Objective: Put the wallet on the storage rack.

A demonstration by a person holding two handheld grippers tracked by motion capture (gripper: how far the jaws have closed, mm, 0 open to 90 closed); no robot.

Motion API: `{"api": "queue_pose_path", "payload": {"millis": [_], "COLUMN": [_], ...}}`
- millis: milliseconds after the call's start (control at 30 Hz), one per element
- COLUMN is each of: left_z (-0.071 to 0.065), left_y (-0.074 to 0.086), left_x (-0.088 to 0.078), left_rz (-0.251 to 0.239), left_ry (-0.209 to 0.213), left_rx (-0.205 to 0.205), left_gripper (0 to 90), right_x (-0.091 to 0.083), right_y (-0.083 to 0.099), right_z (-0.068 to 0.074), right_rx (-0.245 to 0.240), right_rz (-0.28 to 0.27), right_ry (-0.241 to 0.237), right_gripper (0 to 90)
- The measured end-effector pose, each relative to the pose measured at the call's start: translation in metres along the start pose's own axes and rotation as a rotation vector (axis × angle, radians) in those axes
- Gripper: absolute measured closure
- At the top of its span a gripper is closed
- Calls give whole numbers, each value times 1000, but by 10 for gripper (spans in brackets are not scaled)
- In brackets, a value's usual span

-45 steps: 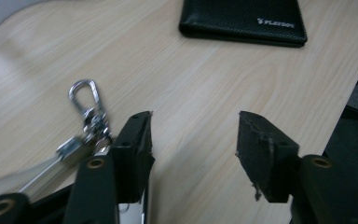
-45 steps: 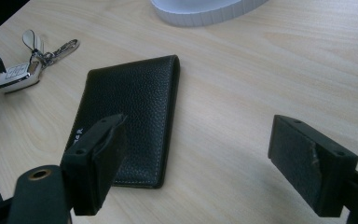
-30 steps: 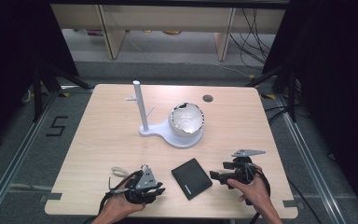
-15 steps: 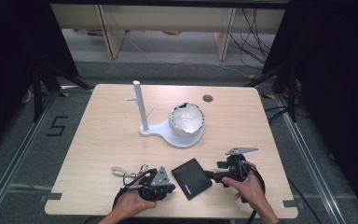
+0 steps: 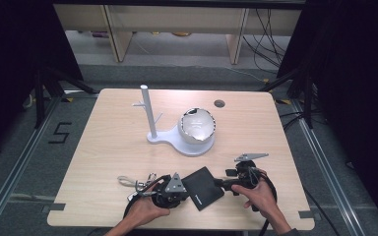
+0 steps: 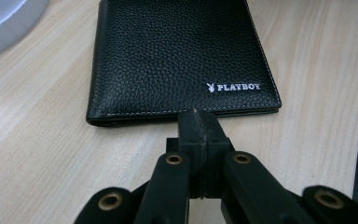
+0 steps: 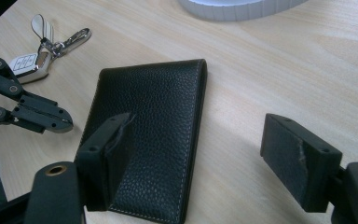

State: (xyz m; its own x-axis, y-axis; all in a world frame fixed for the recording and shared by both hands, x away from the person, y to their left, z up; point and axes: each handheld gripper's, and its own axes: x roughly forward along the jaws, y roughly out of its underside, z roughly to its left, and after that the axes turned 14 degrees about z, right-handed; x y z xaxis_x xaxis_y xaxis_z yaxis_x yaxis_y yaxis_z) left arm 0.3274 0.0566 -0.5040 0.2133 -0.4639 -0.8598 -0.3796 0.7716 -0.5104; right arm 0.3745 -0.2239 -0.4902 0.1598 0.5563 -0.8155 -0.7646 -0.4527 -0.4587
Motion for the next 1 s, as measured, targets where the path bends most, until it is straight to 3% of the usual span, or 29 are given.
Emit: {"api": "queue_pose_path", "payload": {"millis": [300,333,567,733,833,1000], "left_z": [-2,-2,-3,-3,-4,-4], "left_y": [-6,-6,-7,-7,-7,-8], "left_x": [6,7,9,9,9,9], "left_rz": [21,21,30,27,29,36], "left_ry": [9,7,2,8,8,8], "left_rx": [26,24,23,20,19,23], "left_gripper": [893,893,893,893,893,894], "right_x": [7,8,15,21,25,26], "right_y": [-5,-5,-9,-13,-15,-16], "right_z": [3,2,4,4,4,7], "right_rx": [6,-5,-11,8,4,23], "right_rz": [36,32,56,75,87,92], "right_ry": [-28,-11,-24,-15,-46,-49], "right_gripper": [349,354,386,398,424,447]}}
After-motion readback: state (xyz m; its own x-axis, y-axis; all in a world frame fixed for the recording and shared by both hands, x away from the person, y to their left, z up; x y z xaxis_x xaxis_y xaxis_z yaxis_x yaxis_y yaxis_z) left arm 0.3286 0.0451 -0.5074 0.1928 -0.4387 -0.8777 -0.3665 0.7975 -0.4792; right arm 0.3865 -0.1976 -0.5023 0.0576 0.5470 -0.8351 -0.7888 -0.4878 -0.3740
